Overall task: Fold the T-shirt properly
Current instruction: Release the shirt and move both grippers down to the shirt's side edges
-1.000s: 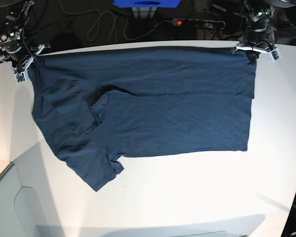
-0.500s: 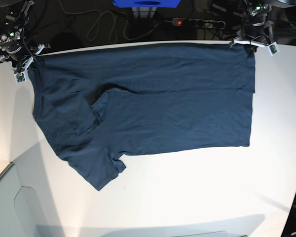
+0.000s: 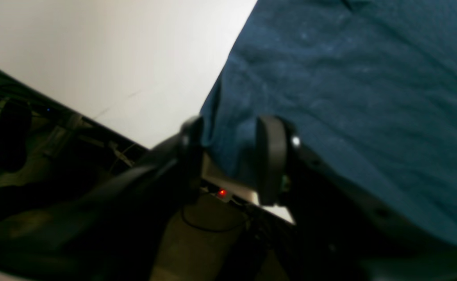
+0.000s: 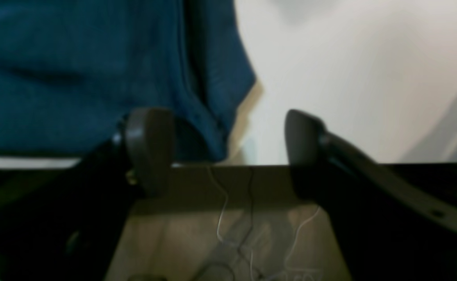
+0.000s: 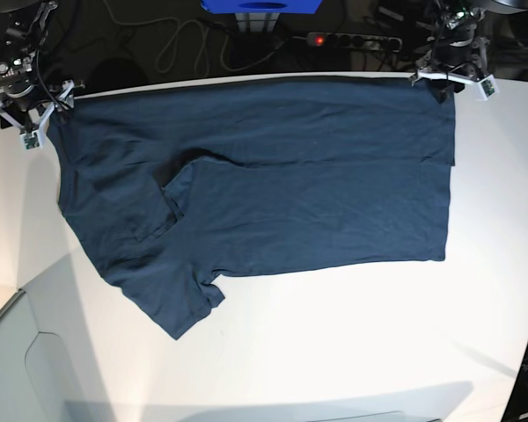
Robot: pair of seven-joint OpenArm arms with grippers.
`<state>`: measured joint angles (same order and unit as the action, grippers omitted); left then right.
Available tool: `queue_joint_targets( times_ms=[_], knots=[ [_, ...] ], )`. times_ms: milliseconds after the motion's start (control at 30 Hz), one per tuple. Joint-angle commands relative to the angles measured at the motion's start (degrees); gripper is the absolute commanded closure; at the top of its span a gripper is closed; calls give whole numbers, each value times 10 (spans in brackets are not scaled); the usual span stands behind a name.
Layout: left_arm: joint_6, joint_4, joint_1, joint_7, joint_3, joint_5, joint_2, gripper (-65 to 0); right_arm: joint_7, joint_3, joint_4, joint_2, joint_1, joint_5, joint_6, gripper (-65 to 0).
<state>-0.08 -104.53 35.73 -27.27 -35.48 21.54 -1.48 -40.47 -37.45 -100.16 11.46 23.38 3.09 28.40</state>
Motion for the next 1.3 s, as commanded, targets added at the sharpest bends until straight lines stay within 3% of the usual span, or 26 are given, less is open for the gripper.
queue_joint_targets(
  times_ms=[0,233,400,500,667,733,933,1267],
  knots=[
    [1,-12,7,9,-3,1,3,-266,13,-22,-28,10,1,-1,5,-446],
    [3,-49,23,9,-4,48,4,-270,12,-44,-88,-6,-4,-3,5,-444],
    [3,-72,26,9,-4,57,3,-270,8,30,-108,-21,-28,-3,5,-426],
    [1,-72,26,9,-10,57,4,-271,8,92,-105,-21,-50,-1,5,-333],
    [0,-72,26,9,-48,58,3,-272,7,172,-66,-22,-95,-1,3,-66],
    [0,-72,25,9,-57,58,3,-272,7,194,-37,-22,-115,-1,2,0],
    [0,-72,12,8,-77,58,6,-272,8,255,35,-22,-163,-1,2,-8],
    [0,-72,5,8,-81,58,8,-272,12,399,45,-33,-196,-1,3,-8]
  ],
)
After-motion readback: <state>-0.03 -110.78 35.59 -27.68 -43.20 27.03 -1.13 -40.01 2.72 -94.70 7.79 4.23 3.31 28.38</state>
